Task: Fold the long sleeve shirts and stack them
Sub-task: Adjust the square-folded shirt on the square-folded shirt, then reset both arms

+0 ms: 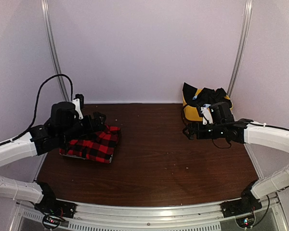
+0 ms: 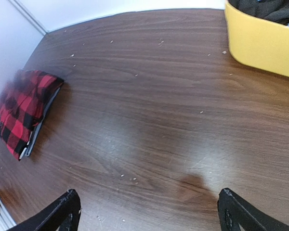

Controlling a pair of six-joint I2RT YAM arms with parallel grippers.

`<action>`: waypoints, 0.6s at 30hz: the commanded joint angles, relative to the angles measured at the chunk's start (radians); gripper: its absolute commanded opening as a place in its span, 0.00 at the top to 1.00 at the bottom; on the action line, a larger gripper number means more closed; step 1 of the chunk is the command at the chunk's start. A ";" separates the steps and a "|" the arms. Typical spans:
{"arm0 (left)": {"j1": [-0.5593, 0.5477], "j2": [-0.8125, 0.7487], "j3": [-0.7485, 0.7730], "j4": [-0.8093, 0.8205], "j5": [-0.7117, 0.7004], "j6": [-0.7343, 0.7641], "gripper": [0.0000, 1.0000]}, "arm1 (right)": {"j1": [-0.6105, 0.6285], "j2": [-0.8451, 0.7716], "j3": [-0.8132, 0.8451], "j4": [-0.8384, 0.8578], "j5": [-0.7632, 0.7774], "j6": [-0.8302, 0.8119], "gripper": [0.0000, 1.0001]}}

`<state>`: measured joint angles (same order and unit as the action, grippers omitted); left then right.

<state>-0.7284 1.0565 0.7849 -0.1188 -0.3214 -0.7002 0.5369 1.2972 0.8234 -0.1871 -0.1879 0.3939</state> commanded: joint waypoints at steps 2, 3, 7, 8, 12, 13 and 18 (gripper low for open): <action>0.004 -0.148 0.008 -0.091 -0.228 0.041 0.02 | -0.020 -0.098 0.085 -0.147 0.269 -0.055 0.00; 0.006 -0.179 0.007 -0.092 -0.249 0.046 0.02 | -0.021 -0.114 0.095 -0.153 0.308 -0.055 0.00; 0.009 -0.291 -0.001 -0.022 -0.261 0.194 0.02 | -0.026 -0.181 0.121 -0.172 0.369 -0.103 0.00; 0.009 -0.306 0.005 -0.008 -0.253 0.237 0.02 | -0.027 -0.191 0.135 -0.184 0.370 -0.125 0.00; 0.009 -0.288 0.081 -0.030 -0.241 0.373 0.02 | -0.028 -0.231 0.190 -0.226 0.386 -0.196 0.00; 0.009 -0.263 0.116 -0.047 -0.240 0.404 0.02 | -0.028 -0.245 0.197 -0.228 0.386 -0.202 0.00; 0.009 -0.118 0.209 -0.122 -0.251 0.460 0.02 | -0.028 -0.337 0.205 -0.201 0.389 -0.202 0.00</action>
<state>-0.7254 0.8581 0.9463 -0.2028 -0.5575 -0.3450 0.5152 1.0252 0.9981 -0.3771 0.1600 0.2222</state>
